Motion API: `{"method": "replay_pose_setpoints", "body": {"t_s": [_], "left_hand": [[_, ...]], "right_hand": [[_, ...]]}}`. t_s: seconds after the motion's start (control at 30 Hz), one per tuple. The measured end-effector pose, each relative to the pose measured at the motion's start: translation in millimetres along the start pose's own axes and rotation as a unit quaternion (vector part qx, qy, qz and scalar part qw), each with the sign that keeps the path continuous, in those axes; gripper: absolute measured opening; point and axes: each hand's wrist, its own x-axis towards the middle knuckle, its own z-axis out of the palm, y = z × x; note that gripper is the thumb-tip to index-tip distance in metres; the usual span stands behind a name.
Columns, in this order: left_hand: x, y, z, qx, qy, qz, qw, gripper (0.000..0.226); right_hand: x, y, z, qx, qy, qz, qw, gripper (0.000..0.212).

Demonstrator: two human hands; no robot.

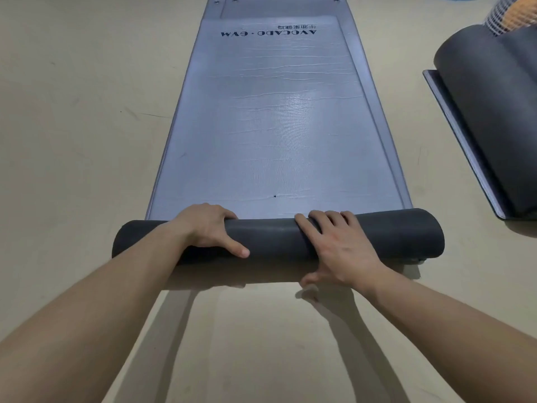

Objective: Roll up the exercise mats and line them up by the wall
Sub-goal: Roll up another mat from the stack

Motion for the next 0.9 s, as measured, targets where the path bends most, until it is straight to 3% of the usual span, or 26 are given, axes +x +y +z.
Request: {"method": "replay_pose_setpoints", "body": {"t_s": [0.1, 0.17, 0.23, 0.33, 0.43, 0.5, 0.57, 0.67, 0.9], "left_hand": [[-6.3, -2.7, 6.6, 0.009, 0.052, 0.017, 0.998, 0.087], [-13.5, -3.6, 26.7, 0.059, 0.185, 0.055, 0.979, 0.095], [-15.1, -1.5, 47.9, 0.146, 0.263, 0.076, 0.951, 0.107], [-4.9, -1.7, 44.5, 0.132, 0.248, 0.066, 0.957, 0.11], [4.5, -2.2, 14.5, 0.067, 0.187, 0.076, 0.977, 0.103], [7.9, -1.4, 4.4, 0.055, 0.16, 0.069, 0.983, 0.102], [8.0, 1.5, 11.6, 0.102, 0.195, 0.055, 0.974, 0.108], [4.5, 3.6, 37.2, 0.213, 0.298, 0.032, 0.93, 0.116], [-12.1, 17.2, 19.2, 0.212, 0.25, 0.037, 0.944, 0.074]], "right_hand": [[17.0, 10.1, -3.9, 0.008, -0.033, 0.006, 0.999, 0.101], [32.7, 16.2, -12.7, 0.032, -0.042, 0.001, 0.999, 0.096], [49.2, 24.4, -23.2, 0.064, -0.083, -0.004, 0.994, 0.099], [59.8, 32.2, -29.8, 0.067, -0.092, -0.005, 0.993, 0.105], [41.7, 28.8, -17.5, -0.018, 0.026, 0.007, 0.999, 0.112], [30.0, 22.3, -3.5, -0.036, 0.044, 0.025, 0.998, 0.122], [38.0, 23.2, -4.3, -0.039, 0.023, 0.041, 0.998, 0.117], [60.8, 30.3, -24.8, -0.01, -0.017, 0.036, 0.999, 0.102], [59.5, 33.0, -55.5, 0.029, -0.119, 0.022, 0.992, 0.08]]}}
